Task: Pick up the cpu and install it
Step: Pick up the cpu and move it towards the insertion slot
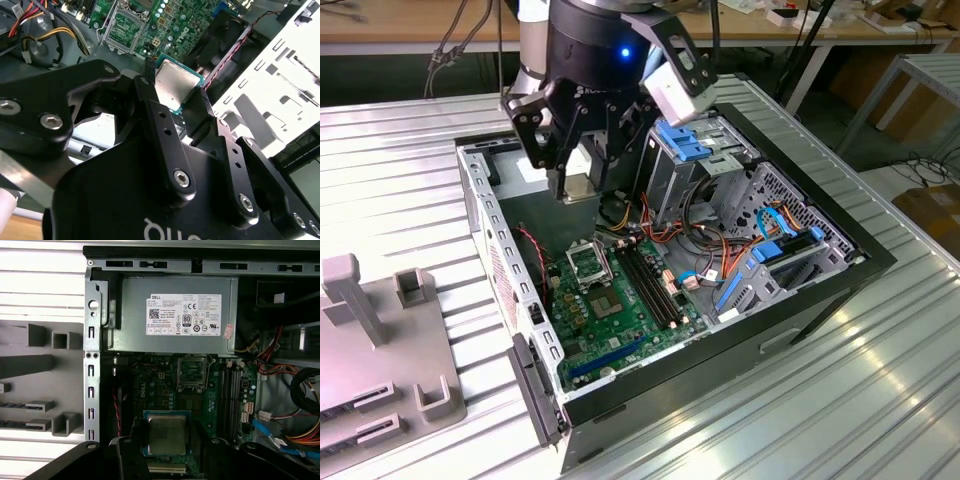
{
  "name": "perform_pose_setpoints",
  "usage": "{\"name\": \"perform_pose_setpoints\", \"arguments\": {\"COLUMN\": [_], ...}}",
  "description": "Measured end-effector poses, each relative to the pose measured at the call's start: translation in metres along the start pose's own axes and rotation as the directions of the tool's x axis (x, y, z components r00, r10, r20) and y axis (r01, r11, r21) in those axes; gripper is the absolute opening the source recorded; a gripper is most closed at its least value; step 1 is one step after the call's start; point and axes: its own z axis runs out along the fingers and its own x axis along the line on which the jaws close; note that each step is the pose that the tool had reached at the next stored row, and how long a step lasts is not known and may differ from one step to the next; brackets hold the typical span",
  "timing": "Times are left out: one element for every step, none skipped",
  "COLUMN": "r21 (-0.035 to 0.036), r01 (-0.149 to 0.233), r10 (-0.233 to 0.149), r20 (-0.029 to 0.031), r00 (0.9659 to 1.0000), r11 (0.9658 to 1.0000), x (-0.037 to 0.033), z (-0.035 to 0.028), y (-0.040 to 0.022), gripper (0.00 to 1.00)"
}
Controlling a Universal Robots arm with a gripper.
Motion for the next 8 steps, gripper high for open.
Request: {"name": "perform_pose_setpoints", "arguments": {"r21": [0.0000,0.0000,0.0000,0.0000,0.0000,0.0000,0.0000,0.0000], "r01": [0.000,0.000,0.000,0.000,0.000,0.000,0.000,0.000], "r10": [0.000,0.000,0.000,0.000,0.000,0.000,0.000,0.000], "r20": [0.0000,0.0000,0.0000,0.0000,0.0000,0.0000,0.0000,0.0000], "r00": [1.0000,1.0000,1.0000,1.0000,1.0000,1.0000,1.0000,1.0000], "r11": [1.0000,1.0000,1.0000,1.0000,1.0000,1.0000,1.0000,1.0000], "x": [-0.0007,-0.0012,-0.0018,-0.0024,-0.0030,-0.0035,-0.0042,-0.0049], "z": [0.0000,0.0000,-0.0001,-0.0001,-0.0001,-0.0002,-0.0002,-0.0002], "y": [0.0000,-0.0001,-0.0001,-0.0001,-0.0001,-0.0001,-0.0002,-0.0002], "gripper": [0.47,0.47,0.47,0.47,0.47,0.47,0.47,0.47]}}
